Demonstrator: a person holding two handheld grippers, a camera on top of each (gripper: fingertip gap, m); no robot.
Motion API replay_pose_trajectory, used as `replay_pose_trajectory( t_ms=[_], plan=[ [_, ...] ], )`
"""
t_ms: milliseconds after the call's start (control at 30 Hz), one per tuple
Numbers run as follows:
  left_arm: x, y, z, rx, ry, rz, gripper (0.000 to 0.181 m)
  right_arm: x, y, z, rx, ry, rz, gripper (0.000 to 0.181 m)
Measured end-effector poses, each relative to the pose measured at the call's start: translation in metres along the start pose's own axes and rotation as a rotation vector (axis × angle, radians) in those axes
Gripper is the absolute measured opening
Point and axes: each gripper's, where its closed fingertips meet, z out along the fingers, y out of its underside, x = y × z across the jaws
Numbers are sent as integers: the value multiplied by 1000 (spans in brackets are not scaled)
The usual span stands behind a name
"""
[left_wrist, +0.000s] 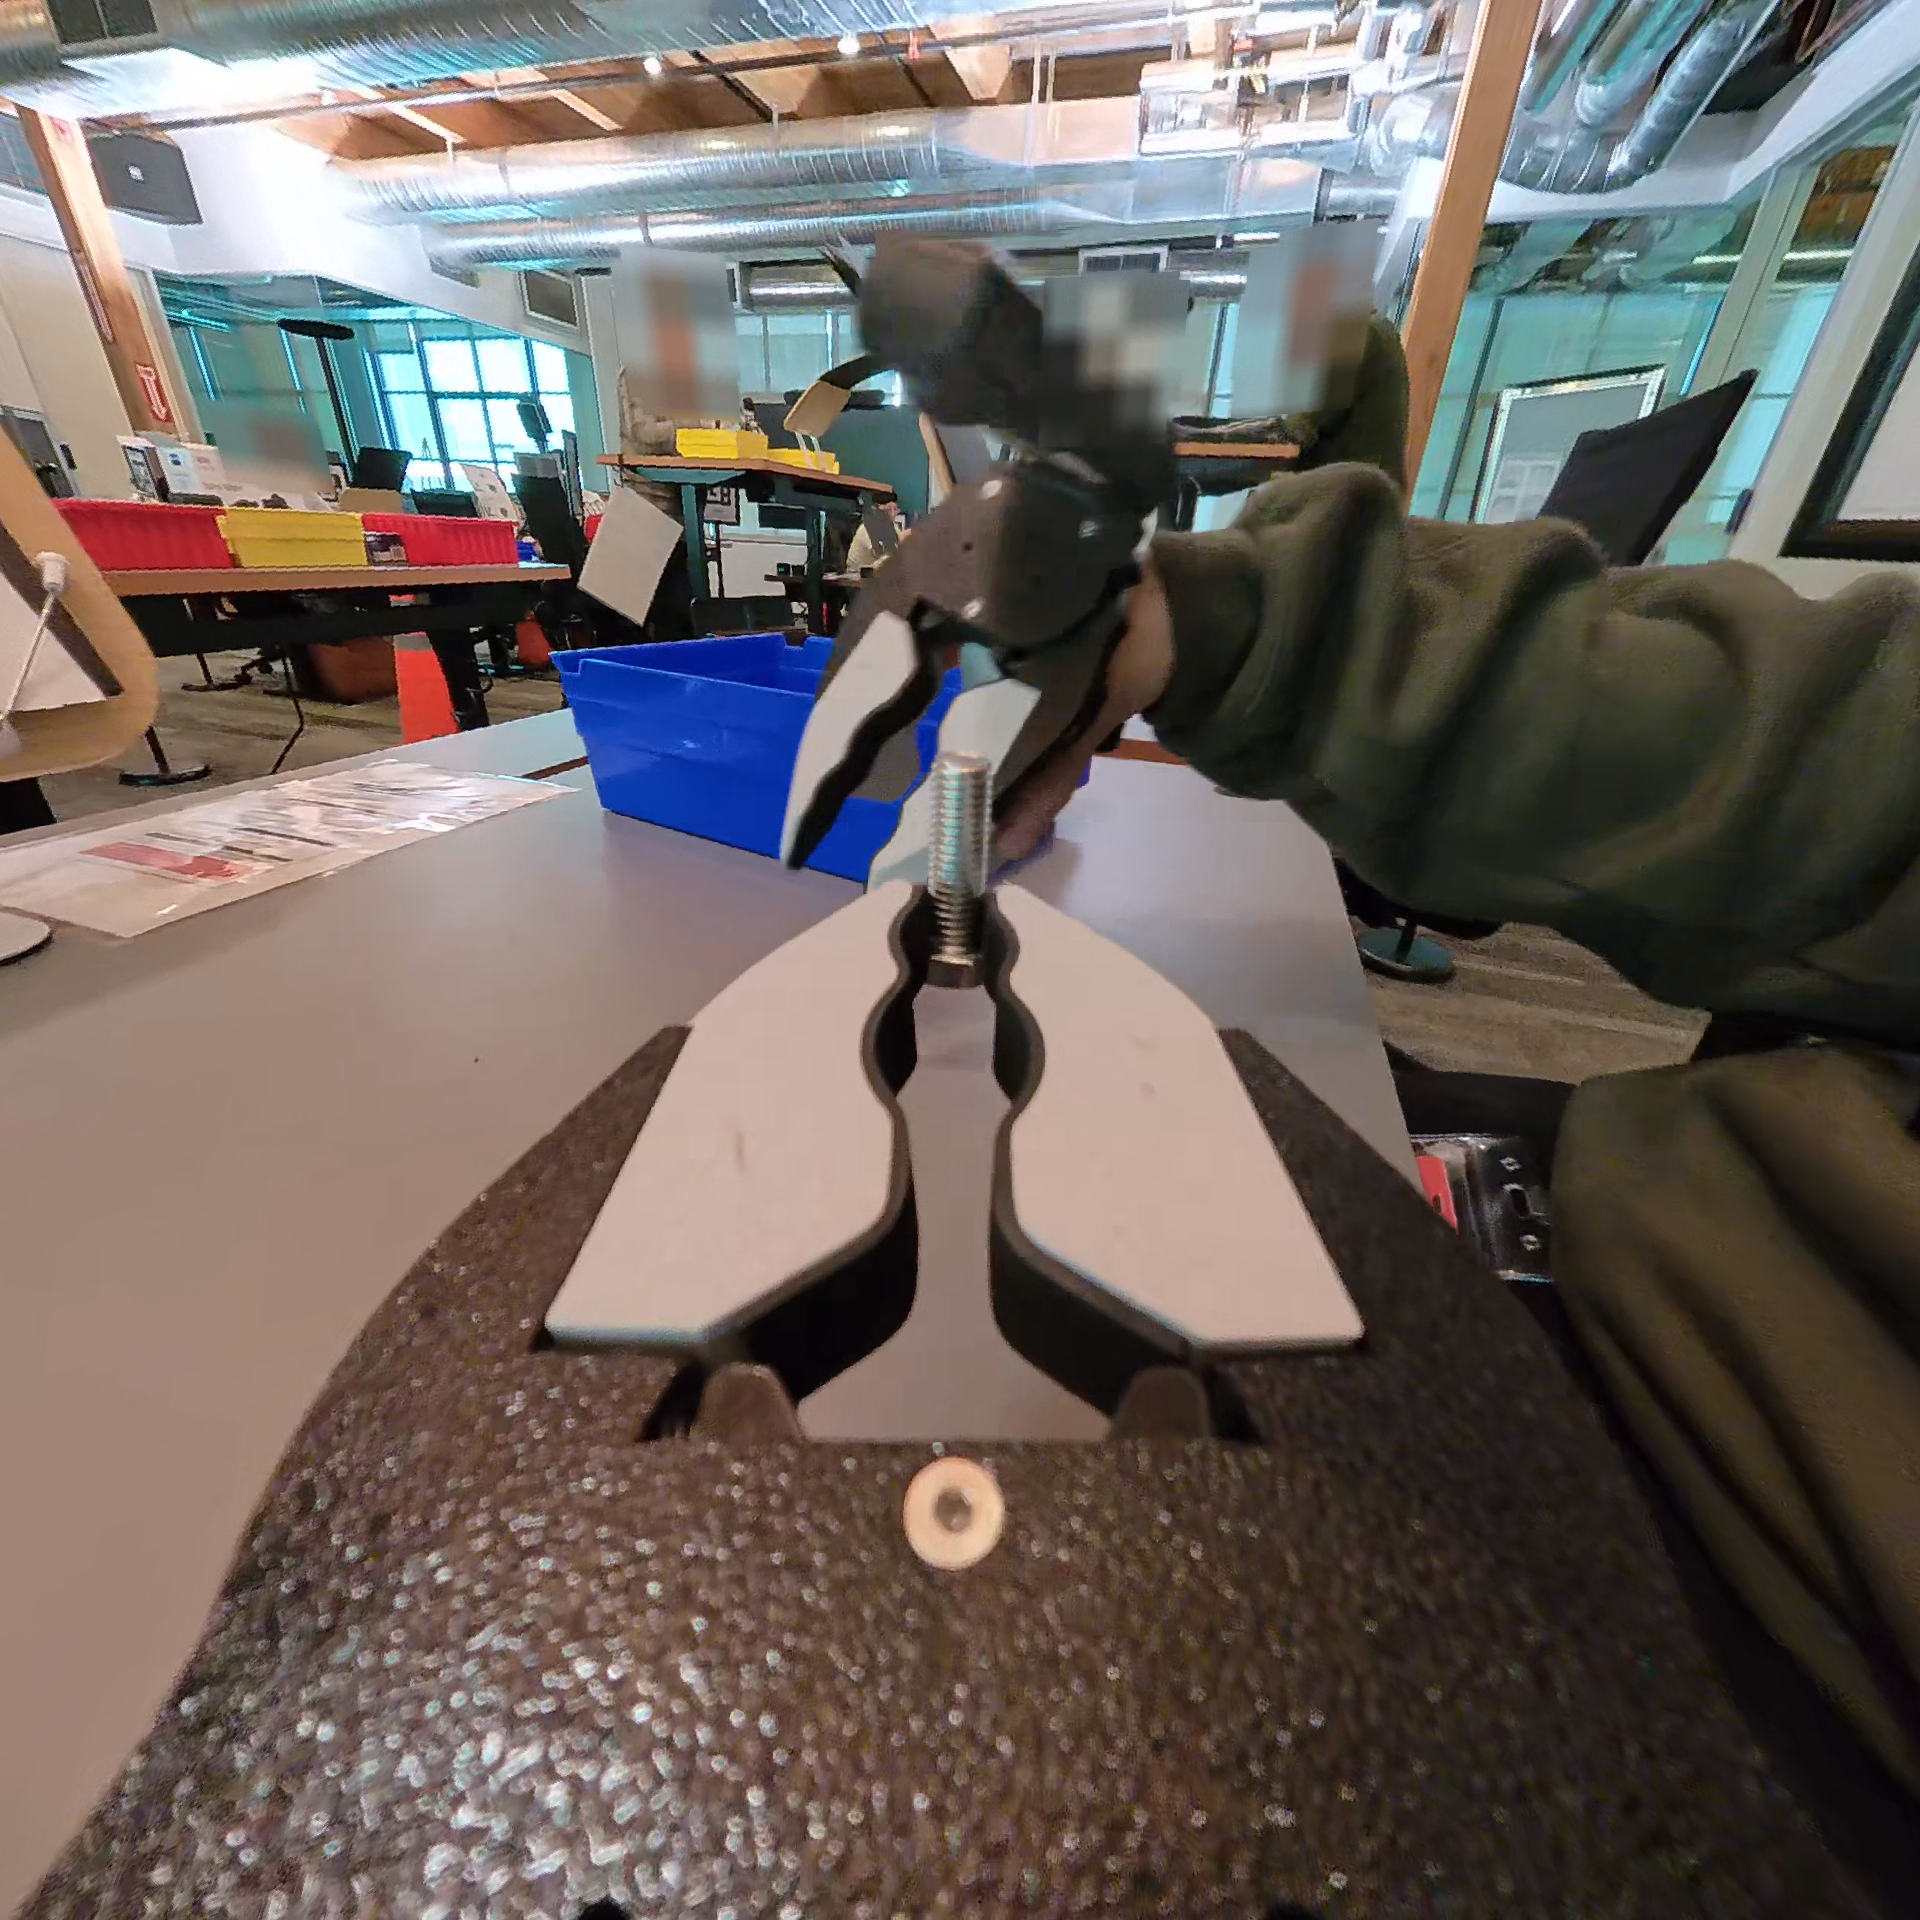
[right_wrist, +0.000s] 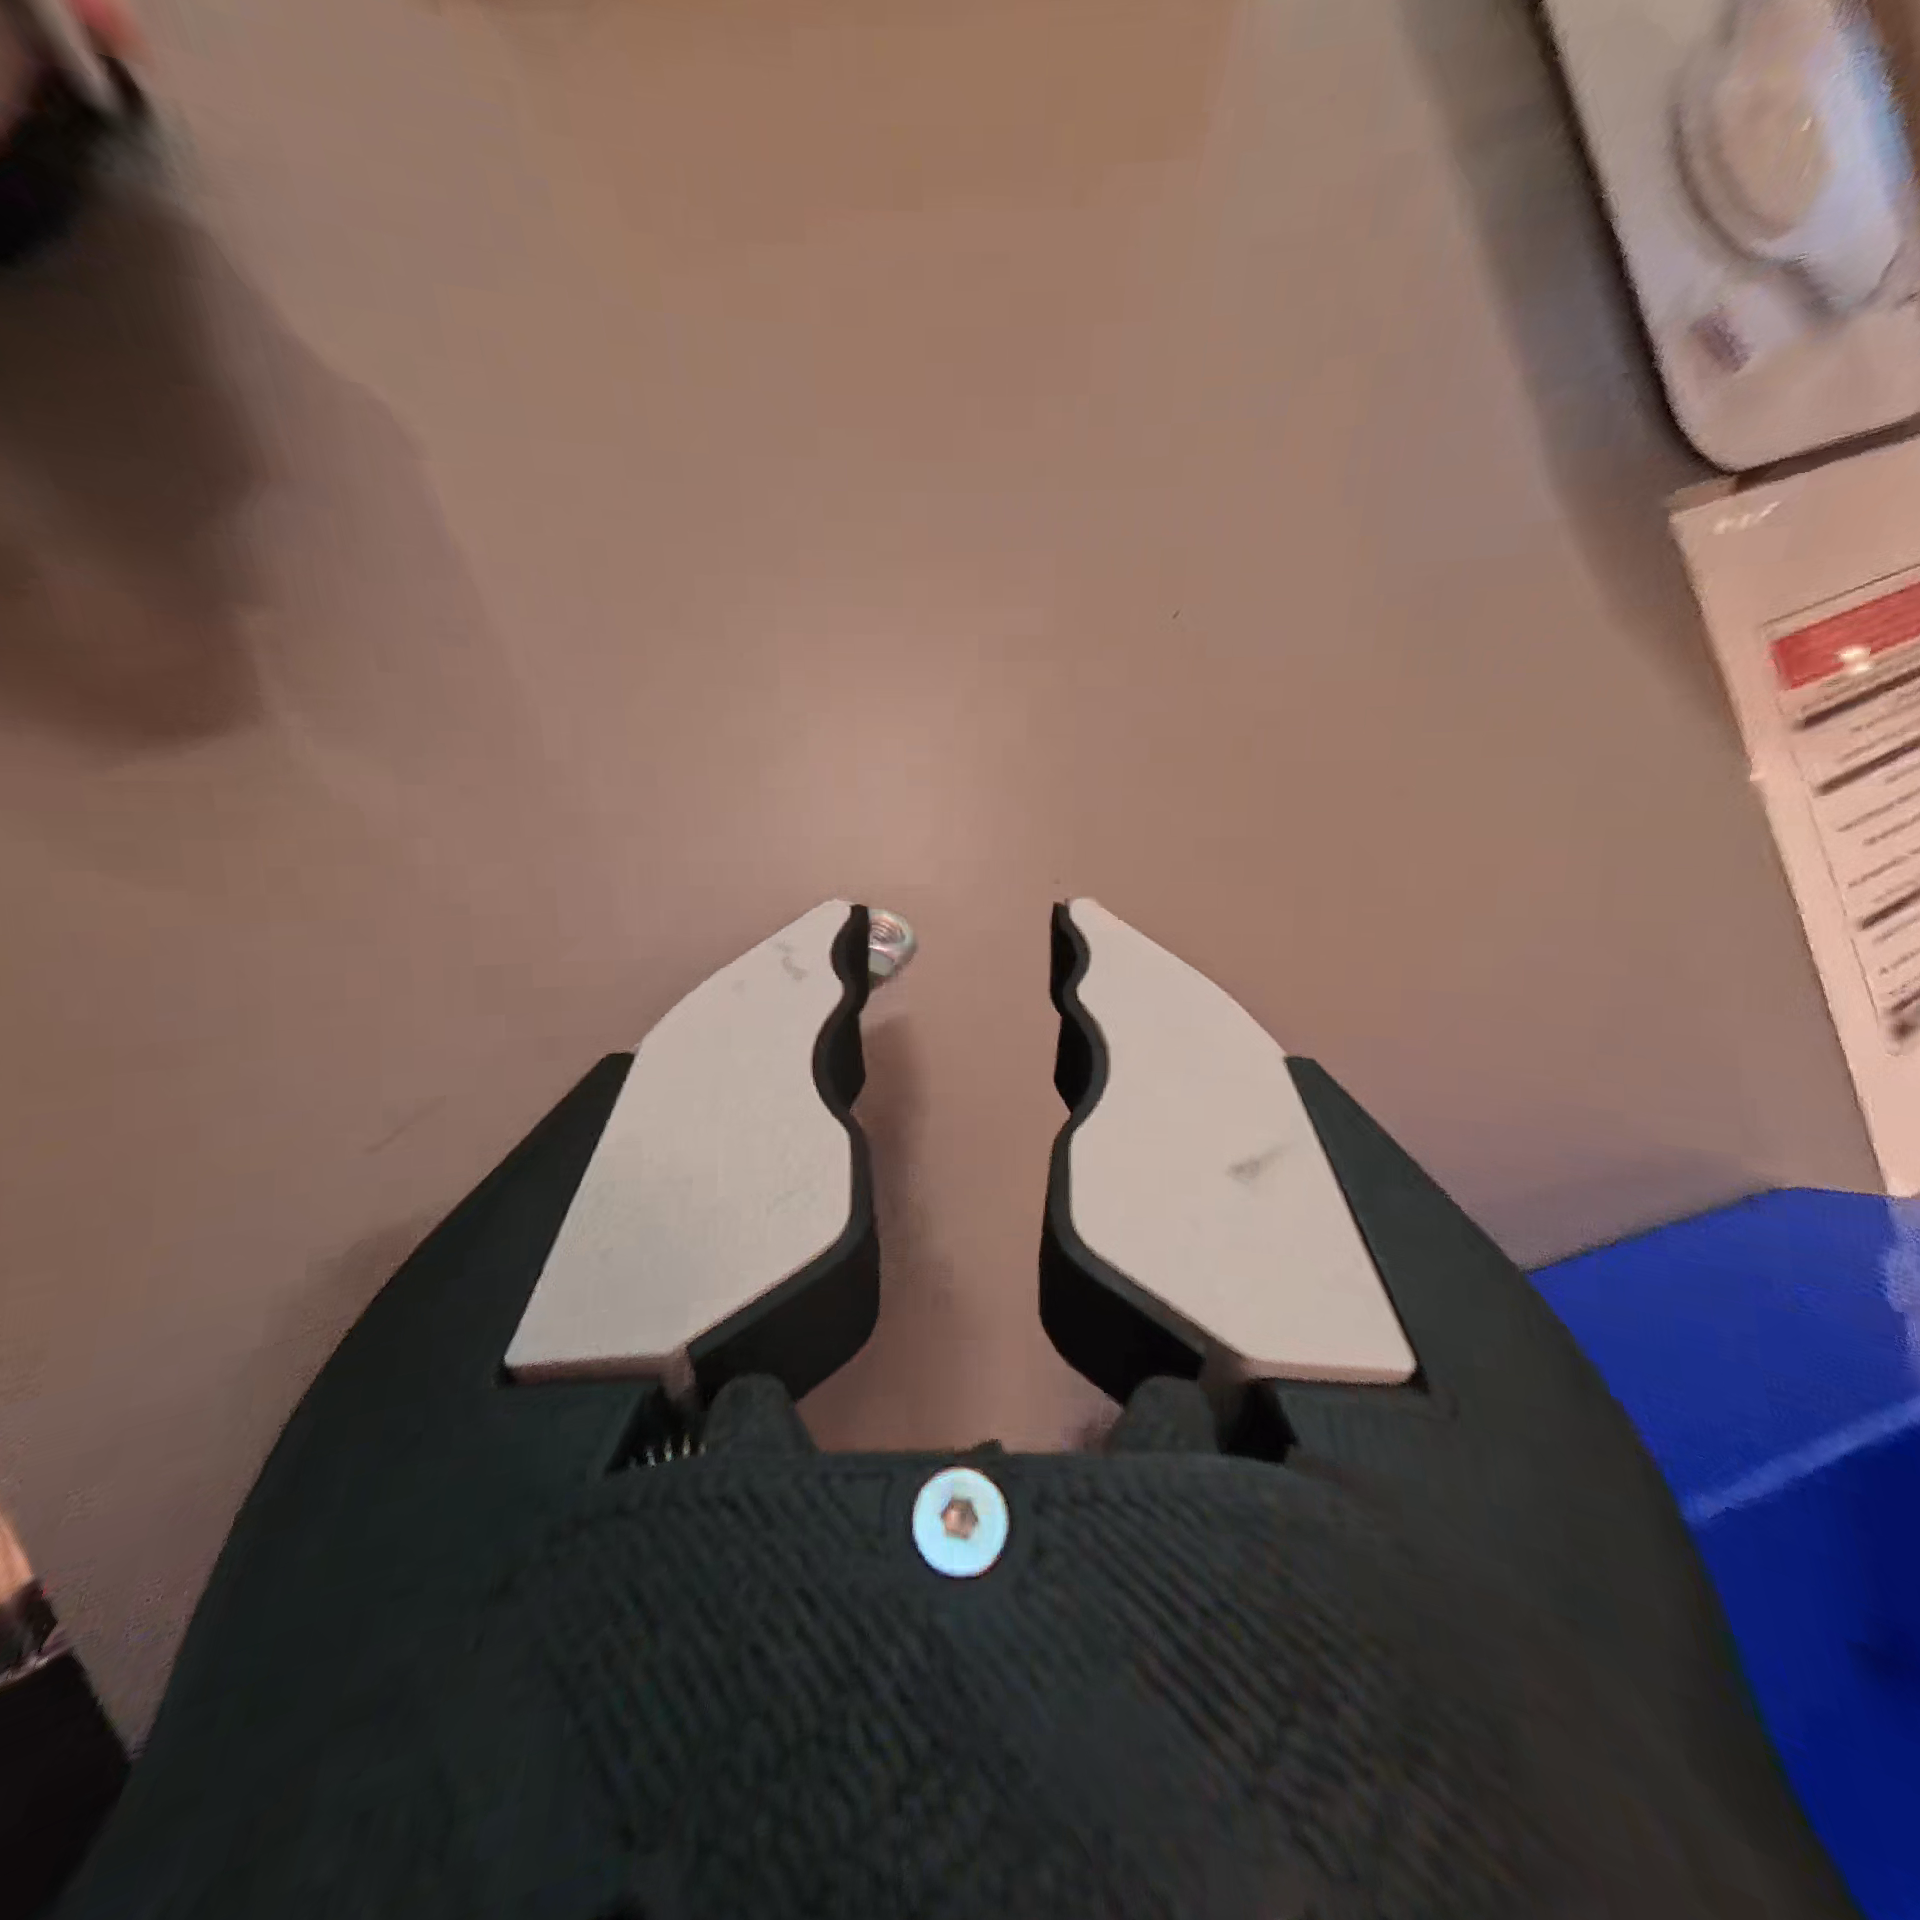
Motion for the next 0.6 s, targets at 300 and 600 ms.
replay_pose_trajectory(
  t_ms=[300,600],
  plan=[
    [3,1,1,-7,31,8,9,-27,26,32,-203,-181,-57,27],
    [5,1,2,-5,42,7,9,-19,34,51,-207,-140,-66,22]
  ],
)
